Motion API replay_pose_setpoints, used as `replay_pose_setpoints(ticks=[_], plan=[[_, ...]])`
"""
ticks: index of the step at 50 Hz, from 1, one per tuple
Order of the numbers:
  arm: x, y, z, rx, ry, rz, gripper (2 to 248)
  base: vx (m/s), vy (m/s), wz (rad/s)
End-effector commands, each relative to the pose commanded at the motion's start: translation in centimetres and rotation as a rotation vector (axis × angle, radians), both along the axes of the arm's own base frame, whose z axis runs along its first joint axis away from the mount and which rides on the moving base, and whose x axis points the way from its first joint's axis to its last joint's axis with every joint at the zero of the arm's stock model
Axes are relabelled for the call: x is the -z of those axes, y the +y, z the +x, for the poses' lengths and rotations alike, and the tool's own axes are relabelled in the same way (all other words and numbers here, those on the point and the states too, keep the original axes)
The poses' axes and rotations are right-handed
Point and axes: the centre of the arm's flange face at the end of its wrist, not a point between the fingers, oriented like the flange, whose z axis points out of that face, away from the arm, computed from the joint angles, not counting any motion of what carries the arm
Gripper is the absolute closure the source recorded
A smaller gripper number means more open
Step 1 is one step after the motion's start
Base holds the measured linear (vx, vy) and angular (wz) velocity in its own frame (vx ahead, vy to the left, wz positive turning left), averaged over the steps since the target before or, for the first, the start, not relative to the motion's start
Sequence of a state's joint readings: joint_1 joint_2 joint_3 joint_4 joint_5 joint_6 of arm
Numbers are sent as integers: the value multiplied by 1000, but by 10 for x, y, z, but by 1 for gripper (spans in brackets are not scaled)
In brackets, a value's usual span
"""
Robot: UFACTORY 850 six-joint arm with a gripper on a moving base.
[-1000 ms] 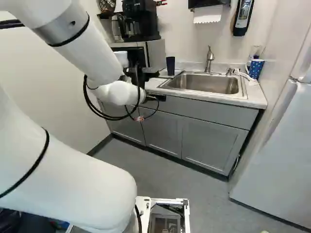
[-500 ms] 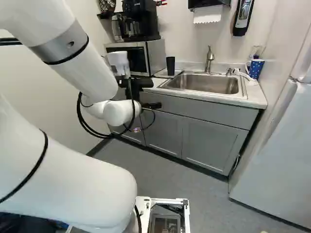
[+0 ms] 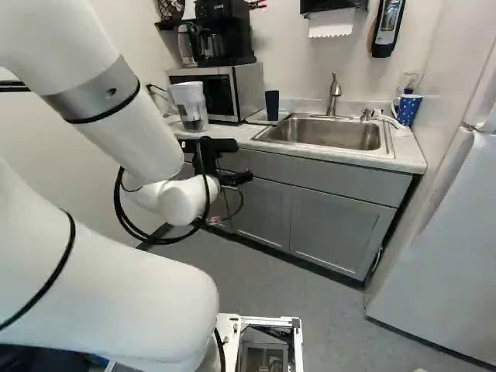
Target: Rinse the cup and place it in the tray
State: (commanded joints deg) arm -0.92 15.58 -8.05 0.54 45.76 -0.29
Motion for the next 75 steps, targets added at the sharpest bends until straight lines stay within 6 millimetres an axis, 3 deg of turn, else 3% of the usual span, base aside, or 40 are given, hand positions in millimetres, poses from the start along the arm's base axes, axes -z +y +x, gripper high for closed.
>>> replay_pose_setpoints(ticks=[29, 75], plan=[[12, 5, -17, -22, -27, 1, 3, 0, 0, 0], [12, 5, -17, -23, -28, 1, 3, 0, 0, 0]])
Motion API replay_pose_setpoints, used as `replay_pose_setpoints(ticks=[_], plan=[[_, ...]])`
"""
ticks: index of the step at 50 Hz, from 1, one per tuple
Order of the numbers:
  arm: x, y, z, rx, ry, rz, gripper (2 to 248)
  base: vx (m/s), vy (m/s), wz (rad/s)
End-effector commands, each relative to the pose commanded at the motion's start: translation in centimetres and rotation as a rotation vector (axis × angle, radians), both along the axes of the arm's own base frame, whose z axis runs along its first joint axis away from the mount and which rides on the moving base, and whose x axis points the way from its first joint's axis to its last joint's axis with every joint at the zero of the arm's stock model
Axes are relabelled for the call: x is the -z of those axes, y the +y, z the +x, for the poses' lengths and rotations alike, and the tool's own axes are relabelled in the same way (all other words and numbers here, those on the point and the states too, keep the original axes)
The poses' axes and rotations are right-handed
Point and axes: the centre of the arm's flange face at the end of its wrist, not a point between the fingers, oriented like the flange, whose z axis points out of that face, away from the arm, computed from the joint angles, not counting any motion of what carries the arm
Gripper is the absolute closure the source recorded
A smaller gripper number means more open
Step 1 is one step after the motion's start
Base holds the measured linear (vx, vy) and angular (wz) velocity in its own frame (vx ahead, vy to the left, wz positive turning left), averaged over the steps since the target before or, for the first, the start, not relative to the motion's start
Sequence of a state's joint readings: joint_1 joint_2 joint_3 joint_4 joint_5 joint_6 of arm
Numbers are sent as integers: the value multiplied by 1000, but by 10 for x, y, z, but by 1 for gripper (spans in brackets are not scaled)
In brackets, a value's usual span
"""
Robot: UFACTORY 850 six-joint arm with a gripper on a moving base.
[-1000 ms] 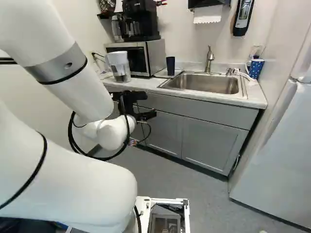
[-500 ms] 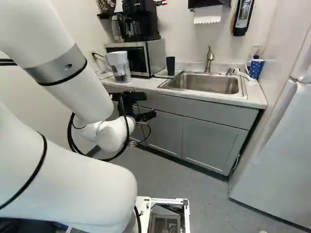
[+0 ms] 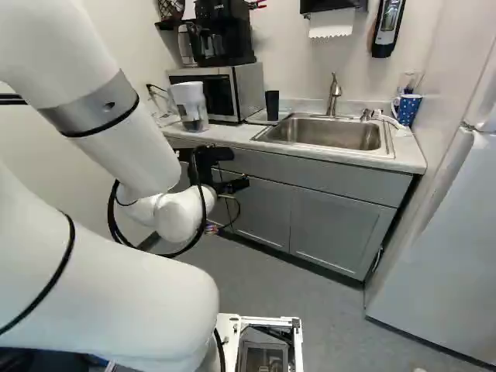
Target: Rinse the cup and place it in the tray
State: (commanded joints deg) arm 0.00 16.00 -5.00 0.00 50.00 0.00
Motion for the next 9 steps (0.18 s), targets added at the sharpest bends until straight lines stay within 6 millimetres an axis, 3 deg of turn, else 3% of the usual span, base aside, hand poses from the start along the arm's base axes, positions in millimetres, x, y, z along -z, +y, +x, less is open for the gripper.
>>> replay_pose_setpoints(ticks=[9], plan=[[0, 0, 0, 0, 0, 0, 3, 0, 0, 0]])
